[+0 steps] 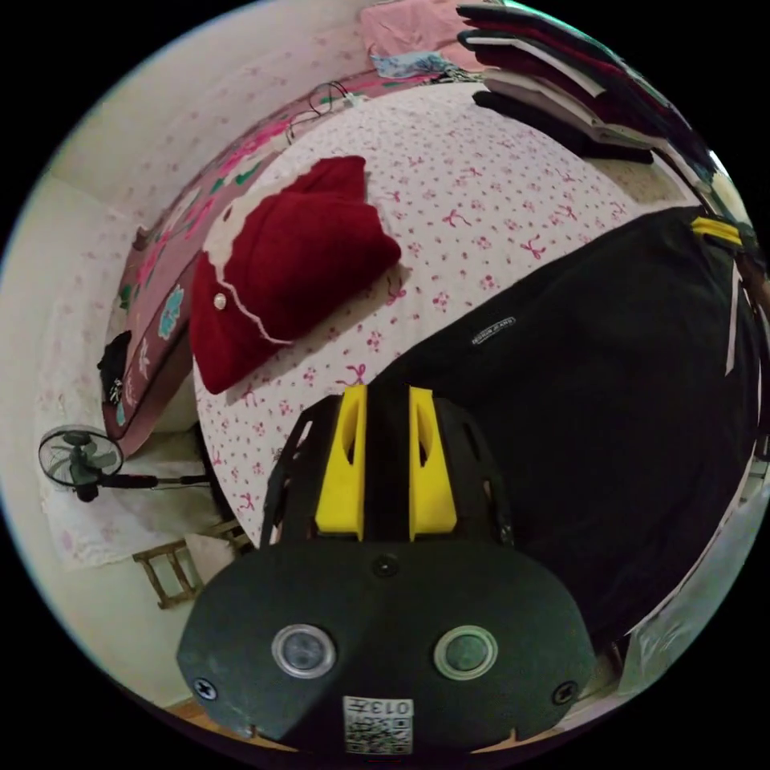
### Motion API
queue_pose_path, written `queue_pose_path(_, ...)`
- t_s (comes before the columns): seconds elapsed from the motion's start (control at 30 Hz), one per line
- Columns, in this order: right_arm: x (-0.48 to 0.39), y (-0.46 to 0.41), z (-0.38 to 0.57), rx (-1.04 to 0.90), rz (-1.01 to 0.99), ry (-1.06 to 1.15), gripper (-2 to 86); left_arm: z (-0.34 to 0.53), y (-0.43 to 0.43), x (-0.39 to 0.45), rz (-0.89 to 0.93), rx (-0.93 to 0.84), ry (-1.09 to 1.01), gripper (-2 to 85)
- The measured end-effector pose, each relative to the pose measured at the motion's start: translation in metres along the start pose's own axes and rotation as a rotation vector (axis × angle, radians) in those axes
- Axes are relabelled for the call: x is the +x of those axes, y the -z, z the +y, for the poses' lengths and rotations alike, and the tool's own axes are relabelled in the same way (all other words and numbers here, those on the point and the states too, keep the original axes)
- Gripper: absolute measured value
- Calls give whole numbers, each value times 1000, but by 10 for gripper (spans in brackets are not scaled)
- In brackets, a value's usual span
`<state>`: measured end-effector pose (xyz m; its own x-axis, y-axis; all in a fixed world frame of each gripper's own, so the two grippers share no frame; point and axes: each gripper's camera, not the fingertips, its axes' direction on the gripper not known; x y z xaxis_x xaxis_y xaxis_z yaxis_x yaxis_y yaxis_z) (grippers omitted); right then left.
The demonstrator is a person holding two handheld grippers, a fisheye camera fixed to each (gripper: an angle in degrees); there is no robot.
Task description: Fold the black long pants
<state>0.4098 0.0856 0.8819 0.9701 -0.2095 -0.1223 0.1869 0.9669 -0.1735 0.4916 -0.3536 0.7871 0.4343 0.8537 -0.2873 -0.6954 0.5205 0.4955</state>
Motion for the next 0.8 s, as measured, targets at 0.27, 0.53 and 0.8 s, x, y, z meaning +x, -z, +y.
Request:
queue_pose_path(0.27,-17,-2,4,-53,43,-43,0,33,13,-16,-4,144,82,13)
queue_pose_path(0.53,-17,5,20,-53,91,-179,0,65,-15,-42,106,103,314,78)
queue_pose_path(0.8,-66,70,74,178,-88,-42,1,191,26,-53,311,340,499,70)
